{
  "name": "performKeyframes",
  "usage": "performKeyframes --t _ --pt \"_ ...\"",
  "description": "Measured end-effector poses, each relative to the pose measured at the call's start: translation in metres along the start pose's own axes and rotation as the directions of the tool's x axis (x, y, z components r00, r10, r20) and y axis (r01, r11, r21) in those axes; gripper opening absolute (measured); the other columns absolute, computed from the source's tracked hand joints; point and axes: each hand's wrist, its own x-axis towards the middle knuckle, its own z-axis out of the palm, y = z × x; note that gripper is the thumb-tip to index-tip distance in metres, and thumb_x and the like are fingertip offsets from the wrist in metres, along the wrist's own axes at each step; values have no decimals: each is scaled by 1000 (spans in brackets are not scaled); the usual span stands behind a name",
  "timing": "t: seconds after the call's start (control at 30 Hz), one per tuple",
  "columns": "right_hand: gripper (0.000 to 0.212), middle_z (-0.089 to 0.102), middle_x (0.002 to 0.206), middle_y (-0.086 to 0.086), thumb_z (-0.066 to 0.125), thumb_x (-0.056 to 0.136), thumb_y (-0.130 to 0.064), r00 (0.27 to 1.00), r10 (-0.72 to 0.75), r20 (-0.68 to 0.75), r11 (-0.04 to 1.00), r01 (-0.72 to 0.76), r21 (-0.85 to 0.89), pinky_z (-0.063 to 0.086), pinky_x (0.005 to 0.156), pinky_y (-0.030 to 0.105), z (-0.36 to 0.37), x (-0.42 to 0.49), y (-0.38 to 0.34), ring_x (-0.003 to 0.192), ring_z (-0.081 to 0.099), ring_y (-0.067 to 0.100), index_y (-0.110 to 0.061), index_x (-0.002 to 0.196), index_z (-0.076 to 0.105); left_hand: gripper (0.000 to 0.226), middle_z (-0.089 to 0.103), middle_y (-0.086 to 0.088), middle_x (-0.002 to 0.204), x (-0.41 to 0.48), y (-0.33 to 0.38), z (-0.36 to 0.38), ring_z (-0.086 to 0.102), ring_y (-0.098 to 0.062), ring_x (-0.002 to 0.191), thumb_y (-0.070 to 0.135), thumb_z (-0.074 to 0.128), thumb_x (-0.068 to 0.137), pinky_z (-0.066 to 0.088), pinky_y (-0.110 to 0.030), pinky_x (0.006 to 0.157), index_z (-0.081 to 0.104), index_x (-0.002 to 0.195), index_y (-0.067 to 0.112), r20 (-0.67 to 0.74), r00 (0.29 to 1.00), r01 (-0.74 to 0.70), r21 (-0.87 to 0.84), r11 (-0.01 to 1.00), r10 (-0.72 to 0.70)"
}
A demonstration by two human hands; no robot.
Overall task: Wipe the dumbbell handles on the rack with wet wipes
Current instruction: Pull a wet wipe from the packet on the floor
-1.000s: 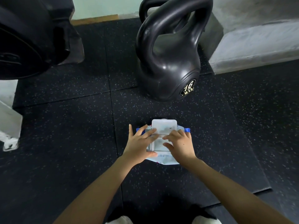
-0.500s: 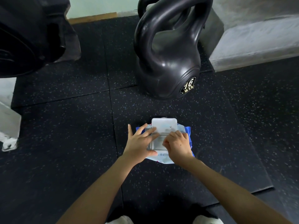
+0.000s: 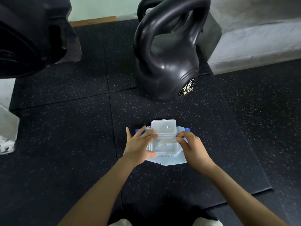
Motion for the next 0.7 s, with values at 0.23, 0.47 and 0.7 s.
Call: performKeyframes --t 0.23,0.47,0.7 --pt "39 48 76 -24 51 91 -3 975 -164 -150 986 156 -66 36 80 33 -19 -7 -21 74 47 1 -34 69 40 65 21 21 152 -1 3 -7 7 -11 144 51 62 80 -7 -67 108 36 138 37 42 999 -13 42 999 11" --pt "16 47 73 -21 44 85 -11 902 -341 -266 939 316 -133 31 79 31 -51 -15 -38 72 47 3 -23 74 44 66 21 20 152 -4 5 -10 6 -11 145 52 61 80 -12 -66 105 35 139 39 58 998 -13 54 998 10" --pt "17 50 69 -17 45 87 -15 910 -410 -64 907 400 -131 35 73 23 -98 4 -72 69 47 5 -26 74 48 77 43 20 135 1 26 -73 34 -3 133 24 80 71 24 -33 115 42 137 29 218 976 176 -793 583 3"
